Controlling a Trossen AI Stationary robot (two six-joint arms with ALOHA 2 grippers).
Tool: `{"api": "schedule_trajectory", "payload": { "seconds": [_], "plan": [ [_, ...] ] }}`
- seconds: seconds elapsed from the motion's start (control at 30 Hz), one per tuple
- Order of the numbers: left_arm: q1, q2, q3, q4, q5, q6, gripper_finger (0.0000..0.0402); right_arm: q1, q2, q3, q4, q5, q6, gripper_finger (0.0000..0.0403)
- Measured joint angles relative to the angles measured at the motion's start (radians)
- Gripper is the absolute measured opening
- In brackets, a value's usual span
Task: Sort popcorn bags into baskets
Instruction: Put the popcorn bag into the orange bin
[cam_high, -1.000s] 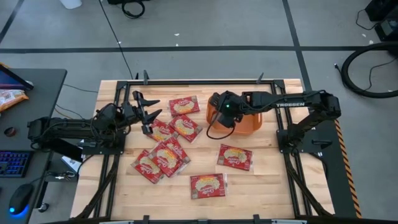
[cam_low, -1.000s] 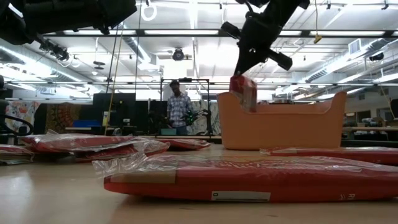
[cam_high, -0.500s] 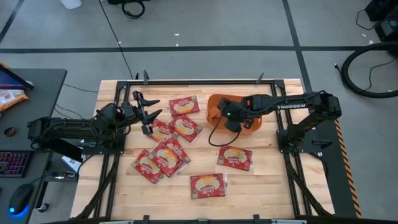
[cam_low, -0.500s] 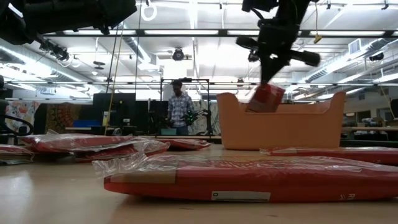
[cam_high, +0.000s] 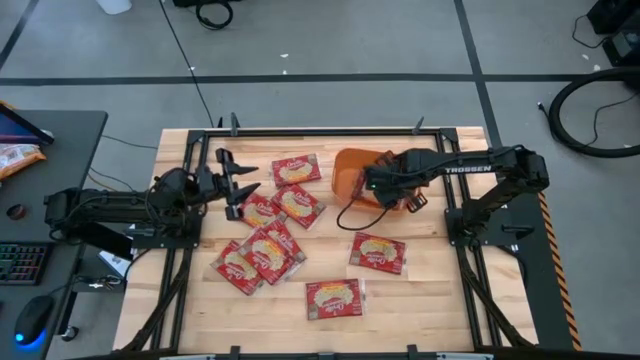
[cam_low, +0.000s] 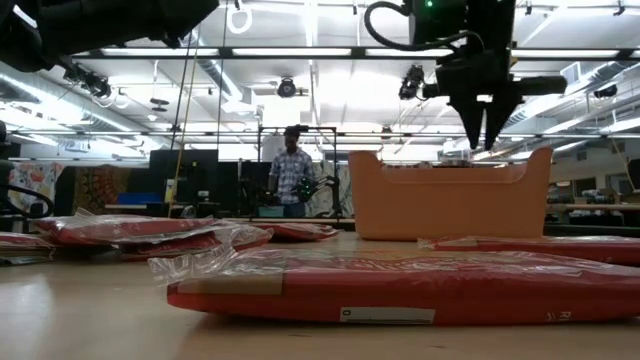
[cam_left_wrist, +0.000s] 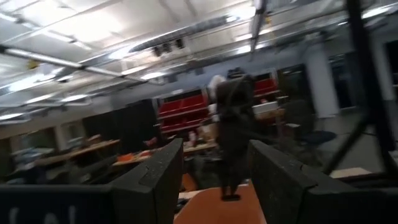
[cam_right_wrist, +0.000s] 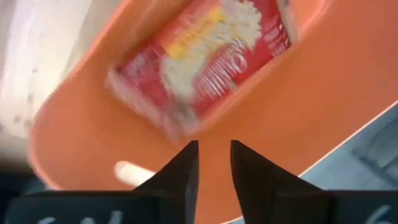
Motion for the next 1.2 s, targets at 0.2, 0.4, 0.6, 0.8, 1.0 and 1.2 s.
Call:
{"api": "schedule_trajectory", "payload": {
  "seconds": [0.2,0.4,0.6,0.8,1.0,1.2],
  "plan": [
    [0.000,0.000,0.005,-0.050,0.002,-0.018,0.0183,0.003,-0.015,0.002,-0.029,0.025,0.274,0.0126],
    [0.007,0.031,0.126,-0.358,-0.117,-0.072,0.0175,0.003,-0.041,0.007,-0.042,0.023,0.539,0.0124],
    [0.008,0.145,0.159,-0.458,-0.174,-0.100,0.0169,0.006,-0.046,0.087,-0.052,0.034,0.683,0.0124],
    [0.042,0.257,0.160,-0.468,-0.207,-0.215,0.0169,0.051,-0.064,0.091,0.058,0.057,0.719,0.0124],
    [0.091,0.368,0.217,-0.588,-0.219,-0.297,0.0169,0.121,-0.143,0.035,0.184,0.100,0.766,0.0124],
    [0.122,0.534,0.347,-0.750,-0.219,-0.239,0.0169,0.184,-0.232,-0.036,0.347,0.100,0.808,0.0124]
  ]
}}
